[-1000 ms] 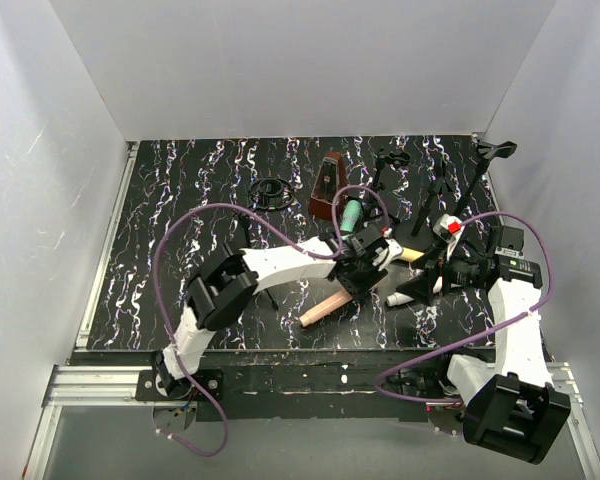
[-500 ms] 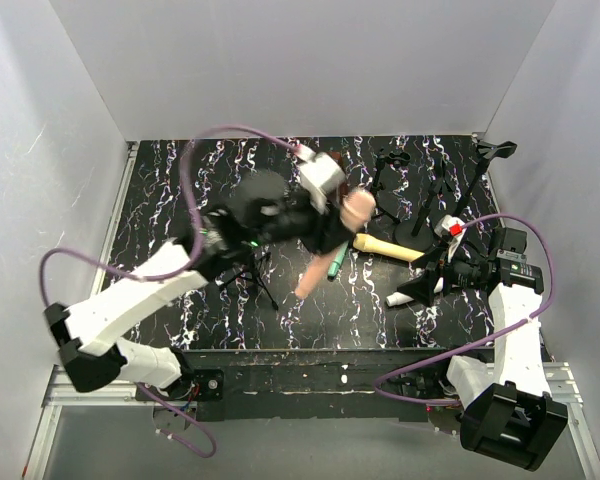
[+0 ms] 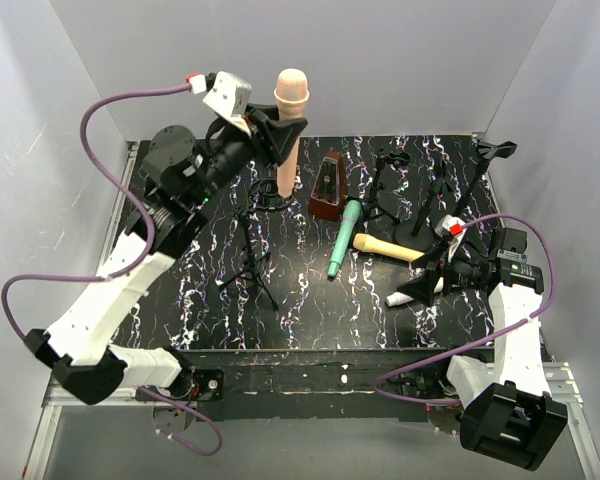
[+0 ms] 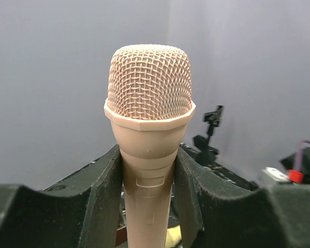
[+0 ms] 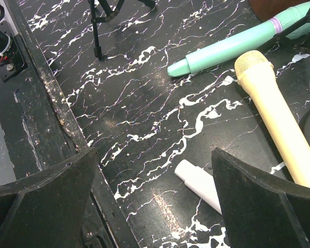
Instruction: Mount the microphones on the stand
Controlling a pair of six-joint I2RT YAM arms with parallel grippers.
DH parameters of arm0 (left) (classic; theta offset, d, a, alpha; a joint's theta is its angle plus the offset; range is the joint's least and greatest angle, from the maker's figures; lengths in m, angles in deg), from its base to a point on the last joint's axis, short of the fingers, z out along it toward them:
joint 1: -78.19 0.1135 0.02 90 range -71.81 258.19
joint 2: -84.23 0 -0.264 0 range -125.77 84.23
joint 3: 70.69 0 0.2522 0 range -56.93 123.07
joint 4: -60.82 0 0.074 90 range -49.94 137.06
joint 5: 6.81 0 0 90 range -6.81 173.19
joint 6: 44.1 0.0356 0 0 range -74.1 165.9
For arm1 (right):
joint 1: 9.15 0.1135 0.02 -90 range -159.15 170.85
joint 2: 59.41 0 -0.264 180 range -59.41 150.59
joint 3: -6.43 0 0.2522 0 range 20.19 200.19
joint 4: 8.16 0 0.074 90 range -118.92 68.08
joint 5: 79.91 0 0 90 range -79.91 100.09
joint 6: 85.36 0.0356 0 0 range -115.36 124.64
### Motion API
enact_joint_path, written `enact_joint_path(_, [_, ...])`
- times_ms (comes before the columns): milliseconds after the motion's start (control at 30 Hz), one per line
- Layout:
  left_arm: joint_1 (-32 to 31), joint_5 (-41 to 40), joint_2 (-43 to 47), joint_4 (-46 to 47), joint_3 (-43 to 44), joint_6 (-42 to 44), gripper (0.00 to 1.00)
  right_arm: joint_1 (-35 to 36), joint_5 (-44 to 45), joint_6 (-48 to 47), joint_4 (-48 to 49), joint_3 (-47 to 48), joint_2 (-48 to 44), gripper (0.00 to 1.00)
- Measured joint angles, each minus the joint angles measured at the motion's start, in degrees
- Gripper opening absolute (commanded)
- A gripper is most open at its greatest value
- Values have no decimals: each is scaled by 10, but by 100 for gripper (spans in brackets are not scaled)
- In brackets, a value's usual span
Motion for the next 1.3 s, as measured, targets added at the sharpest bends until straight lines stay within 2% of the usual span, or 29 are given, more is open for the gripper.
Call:
enact_joint_path(200, [68,11,-58,28,-1,-8,0,0,0,0,1,0,0,97])
enact_joint_path(433, [106,30,-59,61,-15,-28,0,0,0,0,3,-1,4,97])
enact_joint_path(867, [128,58,-39,97,-94,-65,0,0,0,0,7,-3,7,97])
enact_joint_path(1300, [133,65,-3,100,-137,-45,0,0,0,0,7,-4,7,97])
